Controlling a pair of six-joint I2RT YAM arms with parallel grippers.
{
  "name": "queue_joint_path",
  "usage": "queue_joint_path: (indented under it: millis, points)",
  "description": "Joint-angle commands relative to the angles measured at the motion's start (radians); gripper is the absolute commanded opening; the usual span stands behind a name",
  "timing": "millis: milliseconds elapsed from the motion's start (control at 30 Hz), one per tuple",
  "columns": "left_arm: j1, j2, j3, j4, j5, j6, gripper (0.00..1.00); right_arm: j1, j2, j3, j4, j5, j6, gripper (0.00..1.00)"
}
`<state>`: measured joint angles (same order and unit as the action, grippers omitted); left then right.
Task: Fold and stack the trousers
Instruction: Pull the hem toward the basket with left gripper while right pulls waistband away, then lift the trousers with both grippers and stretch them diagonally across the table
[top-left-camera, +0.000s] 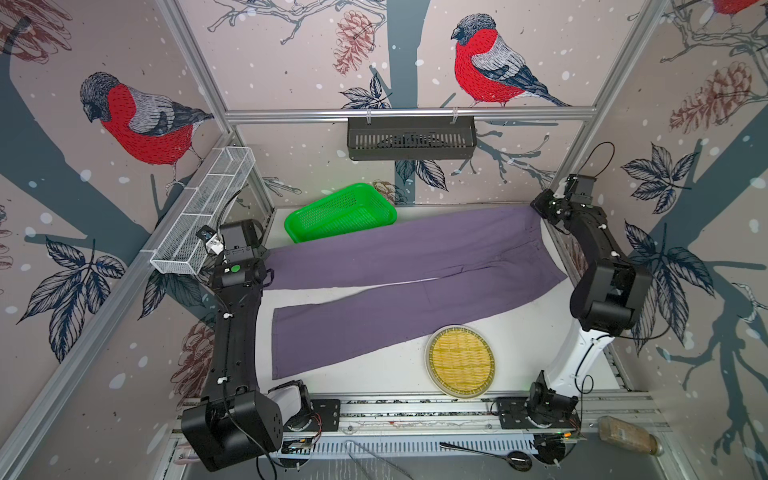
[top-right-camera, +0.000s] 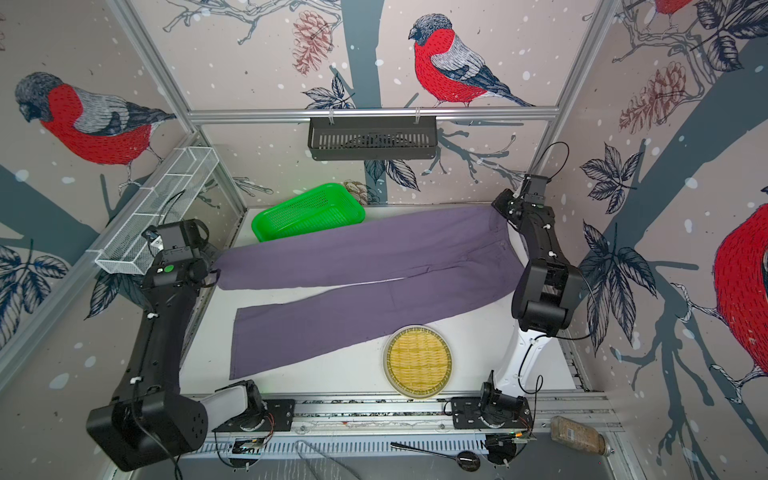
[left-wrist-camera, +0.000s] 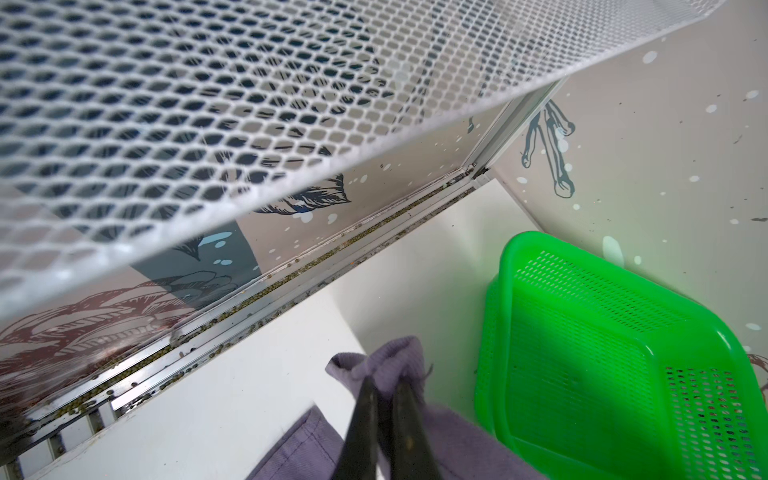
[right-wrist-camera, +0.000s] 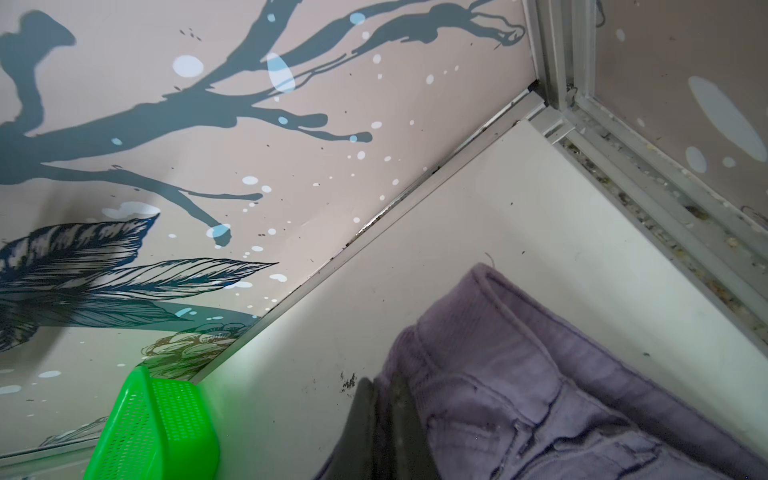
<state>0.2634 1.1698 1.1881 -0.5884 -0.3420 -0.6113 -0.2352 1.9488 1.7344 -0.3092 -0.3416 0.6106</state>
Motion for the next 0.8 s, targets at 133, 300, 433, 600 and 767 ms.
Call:
queue_joint_path:
  millis: [133,300,433,600,767]
  points:
    - [0.004,-0.090,-0.035,-0.054,-0.028,0.012,0.00,-0.059,-0.091,-0.125,0.088,-0.071,0.040,0.01]
    - [0.005,-0.228,-0.173,-0.047,-0.034,-0.023,0.00,-0.108,-0.196,-0.328,0.166,-0.098,0.074,0.01]
    - [0.007,-0.321,-0.293,-0.041,-0.038,-0.062,0.00,-0.147,-0.284,-0.483,0.224,-0.094,0.111,0.02]
    - [0.010,-0.394,-0.369,-0.080,-0.063,-0.127,0.00,-0.184,-0.380,-0.631,0.220,-0.042,0.114,0.01]
    - [0.010,-0.479,-0.485,-0.114,-0.025,-0.219,0.00,-0.226,-0.438,-0.731,0.205,0.027,0.118,0.01]
